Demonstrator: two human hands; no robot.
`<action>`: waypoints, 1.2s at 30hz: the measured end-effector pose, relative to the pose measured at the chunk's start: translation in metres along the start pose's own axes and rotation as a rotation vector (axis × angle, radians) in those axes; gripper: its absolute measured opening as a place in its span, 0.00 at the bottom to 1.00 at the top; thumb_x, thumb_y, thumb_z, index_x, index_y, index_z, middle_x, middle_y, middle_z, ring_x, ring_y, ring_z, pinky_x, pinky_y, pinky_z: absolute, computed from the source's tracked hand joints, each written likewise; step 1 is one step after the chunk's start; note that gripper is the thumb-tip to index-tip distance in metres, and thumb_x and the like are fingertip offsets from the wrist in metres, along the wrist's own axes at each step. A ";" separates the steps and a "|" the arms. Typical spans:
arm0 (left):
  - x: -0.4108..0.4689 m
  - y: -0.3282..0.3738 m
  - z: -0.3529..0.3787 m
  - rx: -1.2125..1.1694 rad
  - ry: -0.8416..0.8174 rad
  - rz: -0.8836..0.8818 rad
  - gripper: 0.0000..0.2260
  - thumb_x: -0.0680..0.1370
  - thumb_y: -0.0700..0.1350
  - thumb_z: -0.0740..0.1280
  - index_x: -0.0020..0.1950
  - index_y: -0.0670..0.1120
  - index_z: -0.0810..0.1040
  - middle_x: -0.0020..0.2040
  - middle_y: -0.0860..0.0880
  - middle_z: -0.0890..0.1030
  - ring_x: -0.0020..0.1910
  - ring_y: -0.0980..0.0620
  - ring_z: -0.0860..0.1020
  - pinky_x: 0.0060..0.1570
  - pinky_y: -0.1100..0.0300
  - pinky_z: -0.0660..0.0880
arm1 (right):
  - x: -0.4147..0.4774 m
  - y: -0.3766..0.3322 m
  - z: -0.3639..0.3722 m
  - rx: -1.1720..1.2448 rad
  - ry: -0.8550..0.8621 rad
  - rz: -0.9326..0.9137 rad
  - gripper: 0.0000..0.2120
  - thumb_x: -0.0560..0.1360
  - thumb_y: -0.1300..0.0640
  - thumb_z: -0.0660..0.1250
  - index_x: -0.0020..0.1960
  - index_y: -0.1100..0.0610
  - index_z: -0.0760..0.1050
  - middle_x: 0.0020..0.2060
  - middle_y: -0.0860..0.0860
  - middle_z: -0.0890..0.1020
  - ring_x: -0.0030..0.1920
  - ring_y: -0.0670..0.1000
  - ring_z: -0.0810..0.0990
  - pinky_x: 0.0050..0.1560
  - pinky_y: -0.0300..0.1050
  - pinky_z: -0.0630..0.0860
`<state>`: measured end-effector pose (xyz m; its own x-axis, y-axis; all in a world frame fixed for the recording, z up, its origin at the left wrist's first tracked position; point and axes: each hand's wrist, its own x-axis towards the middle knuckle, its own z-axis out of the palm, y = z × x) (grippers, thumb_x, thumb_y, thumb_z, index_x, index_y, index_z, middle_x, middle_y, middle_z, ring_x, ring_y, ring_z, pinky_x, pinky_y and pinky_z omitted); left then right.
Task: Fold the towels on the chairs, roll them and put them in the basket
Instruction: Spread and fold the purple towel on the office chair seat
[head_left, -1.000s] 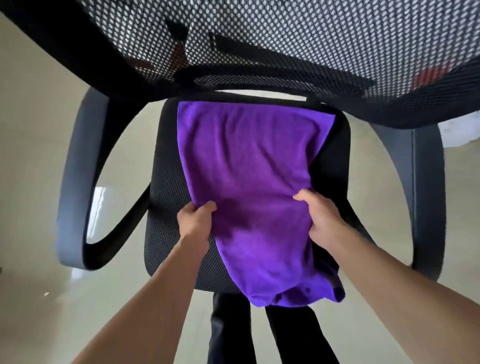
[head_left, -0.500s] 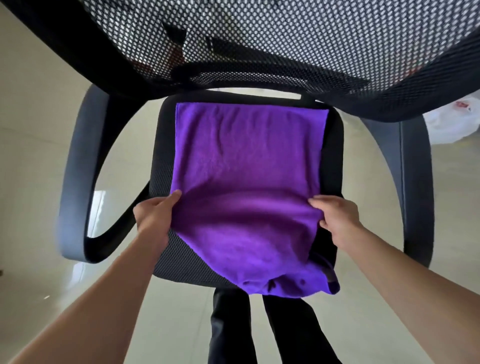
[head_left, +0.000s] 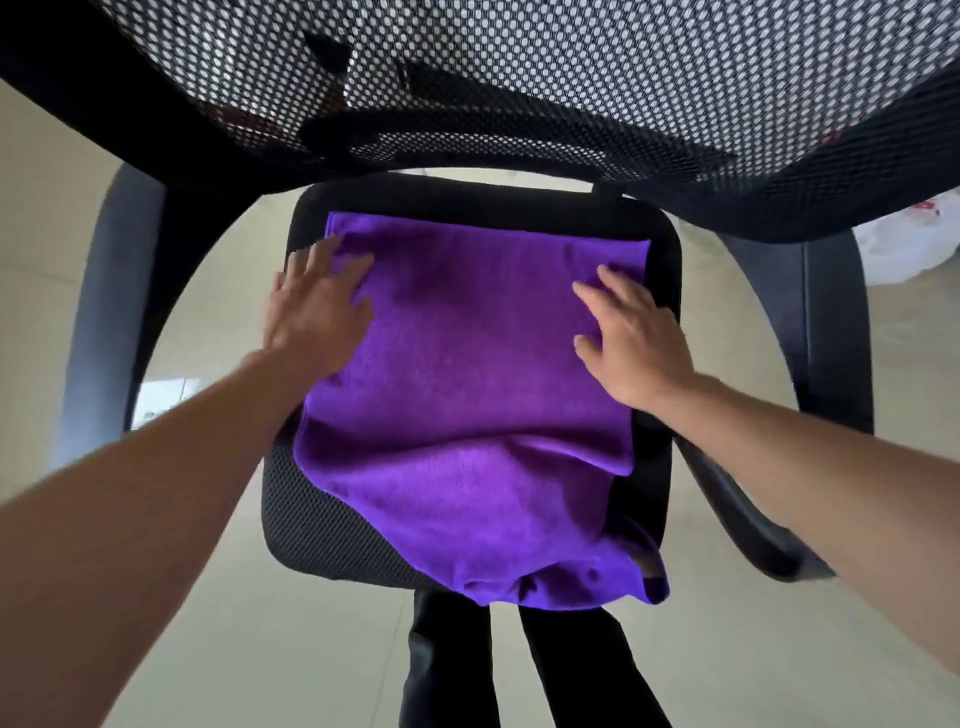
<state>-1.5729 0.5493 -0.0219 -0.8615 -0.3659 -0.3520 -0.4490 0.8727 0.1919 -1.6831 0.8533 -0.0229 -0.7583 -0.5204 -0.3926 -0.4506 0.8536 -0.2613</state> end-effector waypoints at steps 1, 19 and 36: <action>0.012 -0.001 0.002 0.089 -0.055 0.036 0.25 0.78 0.51 0.63 0.74 0.52 0.64 0.76 0.43 0.59 0.72 0.40 0.60 0.67 0.44 0.61 | 0.012 0.006 0.000 -0.067 -0.048 -0.015 0.30 0.76 0.50 0.65 0.75 0.53 0.61 0.77 0.56 0.58 0.75 0.57 0.58 0.64 0.59 0.67; -0.160 0.037 0.036 -0.618 -0.055 -0.993 0.18 0.74 0.56 0.69 0.36 0.41 0.77 0.38 0.38 0.80 0.44 0.36 0.80 0.46 0.48 0.76 | -0.124 -0.011 0.036 0.729 0.236 0.753 0.07 0.74 0.61 0.67 0.50 0.56 0.70 0.45 0.55 0.79 0.47 0.59 0.80 0.48 0.48 0.72; -0.183 0.050 0.056 -1.654 -0.134 -1.147 0.07 0.70 0.35 0.72 0.44 0.44 0.77 0.41 0.46 0.79 0.41 0.49 0.76 0.40 0.57 0.74 | -0.135 -0.023 0.033 1.471 -0.286 1.065 0.08 0.54 0.53 0.73 0.31 0.55 0.80 0.34 0.54 0.81 0.36 0.54 0.80 0.47 0.50 0.75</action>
<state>-1.4243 0.6784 0.0009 -0.0899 -0.3385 -0.9367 -0.4804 -0.8091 0.3385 -1.5550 0.9033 0.0068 -0.2476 0.0438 -0.9679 0.9582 0.1592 -0.2379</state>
